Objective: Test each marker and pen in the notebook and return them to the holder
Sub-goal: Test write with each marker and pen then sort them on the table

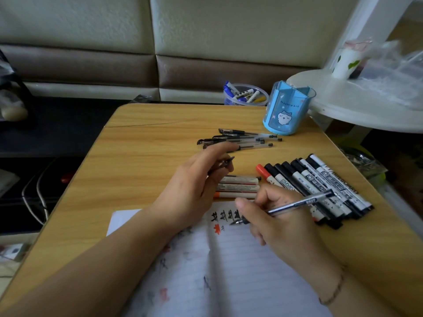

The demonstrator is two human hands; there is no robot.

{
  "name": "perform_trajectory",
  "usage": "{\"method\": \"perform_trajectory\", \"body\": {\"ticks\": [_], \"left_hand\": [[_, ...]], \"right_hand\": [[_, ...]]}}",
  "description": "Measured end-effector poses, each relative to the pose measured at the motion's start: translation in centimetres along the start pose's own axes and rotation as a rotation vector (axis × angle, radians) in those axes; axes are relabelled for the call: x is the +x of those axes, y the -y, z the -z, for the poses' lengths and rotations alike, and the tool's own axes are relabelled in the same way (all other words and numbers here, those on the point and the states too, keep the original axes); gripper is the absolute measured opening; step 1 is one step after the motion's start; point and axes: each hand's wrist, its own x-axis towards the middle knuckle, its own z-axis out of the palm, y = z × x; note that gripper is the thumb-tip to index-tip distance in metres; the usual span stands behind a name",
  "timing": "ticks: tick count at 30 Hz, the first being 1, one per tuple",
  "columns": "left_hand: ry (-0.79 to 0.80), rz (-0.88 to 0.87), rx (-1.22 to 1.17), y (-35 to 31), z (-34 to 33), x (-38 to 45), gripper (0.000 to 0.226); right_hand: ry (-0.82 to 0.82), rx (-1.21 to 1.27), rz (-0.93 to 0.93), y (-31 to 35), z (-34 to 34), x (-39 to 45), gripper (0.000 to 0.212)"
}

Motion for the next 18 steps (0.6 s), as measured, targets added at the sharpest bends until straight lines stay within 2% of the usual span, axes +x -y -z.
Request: {"method": "perform_trajectory", "body": {"ticks": [3,9,18], "left_hand": [[0.008,-0.026,0.01,-0.13,-0.06,0.09,0.039],[-0.021,-0.01,0.017,-0.25,0.03,0.12,0.037],[-0.043,-0.02,0.053,0.03,-0.19,-0.03,0.034]], "right_hand": [[0.018,0.029,-0.016,0.18,0.01,-0.12,0.031],[-0.074,-0.126,0.055,-0.47,-0.29,0.09,0.037],[-0.02,-0.173,0.082,-0.63,-0.63,0.02,0.038]]}}
